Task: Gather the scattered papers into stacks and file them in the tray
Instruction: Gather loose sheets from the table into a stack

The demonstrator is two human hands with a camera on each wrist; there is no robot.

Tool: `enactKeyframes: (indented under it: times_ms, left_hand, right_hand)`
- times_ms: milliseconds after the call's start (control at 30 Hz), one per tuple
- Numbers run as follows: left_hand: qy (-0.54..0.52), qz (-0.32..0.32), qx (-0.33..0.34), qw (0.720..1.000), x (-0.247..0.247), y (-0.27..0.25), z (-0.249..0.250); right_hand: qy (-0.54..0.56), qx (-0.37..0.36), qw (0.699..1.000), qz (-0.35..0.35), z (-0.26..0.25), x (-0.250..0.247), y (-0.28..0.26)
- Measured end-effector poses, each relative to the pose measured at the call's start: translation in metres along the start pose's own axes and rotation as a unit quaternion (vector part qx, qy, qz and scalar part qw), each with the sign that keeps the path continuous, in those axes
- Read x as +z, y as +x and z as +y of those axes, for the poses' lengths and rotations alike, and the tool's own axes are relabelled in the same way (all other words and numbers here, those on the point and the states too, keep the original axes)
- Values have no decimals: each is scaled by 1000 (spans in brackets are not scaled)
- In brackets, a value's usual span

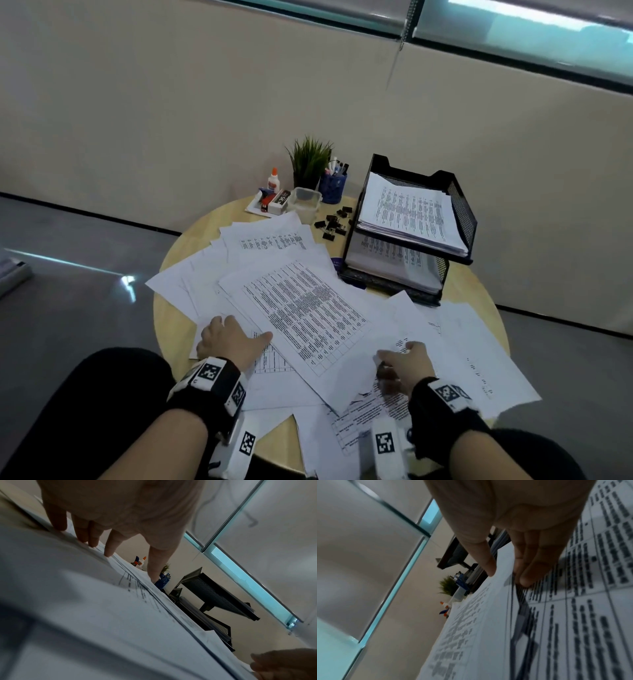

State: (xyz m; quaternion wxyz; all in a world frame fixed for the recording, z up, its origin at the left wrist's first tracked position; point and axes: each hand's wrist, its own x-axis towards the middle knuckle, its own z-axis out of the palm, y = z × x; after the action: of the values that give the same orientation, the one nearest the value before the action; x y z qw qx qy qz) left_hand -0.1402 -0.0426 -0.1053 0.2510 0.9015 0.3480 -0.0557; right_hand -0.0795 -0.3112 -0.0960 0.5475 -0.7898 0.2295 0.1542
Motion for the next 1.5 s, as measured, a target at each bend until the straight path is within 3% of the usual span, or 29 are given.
enactKeyframes:
  times_ms: [100,200,333,433,600,767,967,1067,1200,1500]
  left_hand:
    - [7,-8,-4,1000,-2,0,3]
    - [13,-20,-6,1000,-3,0,3]
    - [35,-34,-2,999,-3,-1,2]
    - [71,-68,18,995,-5,0,4]
    - [130,-113,39,984,-14,-2,11]
    - [103,-102,33,989,-21,8,6]
    - [116,-89,33,989,-19,7,2]
    - [114,-94,46,988,-21,7,-1]
    - [136,-129,70,980,-24,2,0]
    - [145,-133,77,977,-20,-3,0]
  right_hand:
    - [-1,13,999,-35,-4,-2,0]
    - [-101,7,991,-85,-5,1,0]
    - [-243,-31,970,6,-20,-23,17]
    - [-379,-8,923,62,-20,-55,38]
    - [-482,0,874,59,-10,-87,57]
    - [-405,24,914,26,-6,-96,59]
    - [-401,62,910,82,-5,-102,50]
    - [-306,53,946,89,-7,-106,47]
    - [-229,22,973,35,-12,-110,37]
    - [-210,-73,975,-16,-41,-126,11]
